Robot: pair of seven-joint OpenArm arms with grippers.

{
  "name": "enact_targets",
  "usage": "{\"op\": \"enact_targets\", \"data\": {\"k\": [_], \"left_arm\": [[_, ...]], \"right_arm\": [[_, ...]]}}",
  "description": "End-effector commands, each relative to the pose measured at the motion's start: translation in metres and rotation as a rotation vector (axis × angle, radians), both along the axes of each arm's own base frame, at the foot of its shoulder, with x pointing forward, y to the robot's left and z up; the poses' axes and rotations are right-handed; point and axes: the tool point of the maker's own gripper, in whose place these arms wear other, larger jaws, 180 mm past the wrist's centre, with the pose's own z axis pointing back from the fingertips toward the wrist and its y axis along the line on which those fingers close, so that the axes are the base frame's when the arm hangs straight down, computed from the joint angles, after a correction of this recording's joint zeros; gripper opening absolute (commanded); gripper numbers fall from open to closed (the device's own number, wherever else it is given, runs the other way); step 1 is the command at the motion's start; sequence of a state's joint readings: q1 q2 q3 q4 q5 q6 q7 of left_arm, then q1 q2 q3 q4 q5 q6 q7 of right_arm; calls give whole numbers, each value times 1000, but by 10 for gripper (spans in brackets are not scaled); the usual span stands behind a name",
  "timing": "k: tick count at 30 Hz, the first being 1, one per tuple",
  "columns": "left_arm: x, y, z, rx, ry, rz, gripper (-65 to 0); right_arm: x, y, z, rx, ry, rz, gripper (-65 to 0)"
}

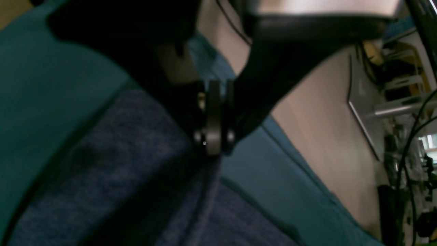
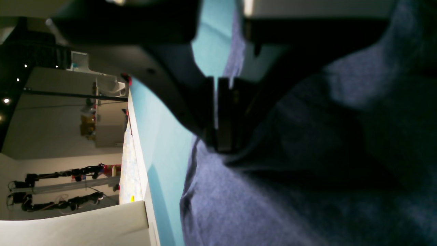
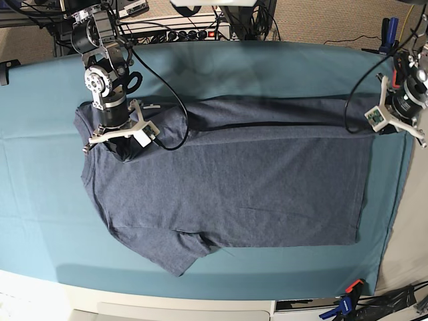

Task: Fold the T-shirt properly
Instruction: 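Press the folded strip flat with both grippers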

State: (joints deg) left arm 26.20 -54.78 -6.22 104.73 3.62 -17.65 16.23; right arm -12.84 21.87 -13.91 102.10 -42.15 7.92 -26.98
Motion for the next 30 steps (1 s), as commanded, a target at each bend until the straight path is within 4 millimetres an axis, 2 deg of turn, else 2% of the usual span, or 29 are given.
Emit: {"op": "enact_targets", "data": {"k": [1,14,19,24,30], "left_arm": [[10,7,12,25,-38,0,-650],[4,5,4,-6,2,-1,-650],[-2,-11,-13,17,38,-59,-650],[12,-20,-24,38,30,-80,-650],[34,-15,-23,51,19,-79,-650]], "right_arm": [[7,-3,16,-16,-55,2,-650],[8,-2,16,-16,-55,3,-650],[8,-2,16,-16,-56,3,-650],[8,-3,16,-16,-55,2,-650],[8,-3,16,-17,-55,0,-650]]}}
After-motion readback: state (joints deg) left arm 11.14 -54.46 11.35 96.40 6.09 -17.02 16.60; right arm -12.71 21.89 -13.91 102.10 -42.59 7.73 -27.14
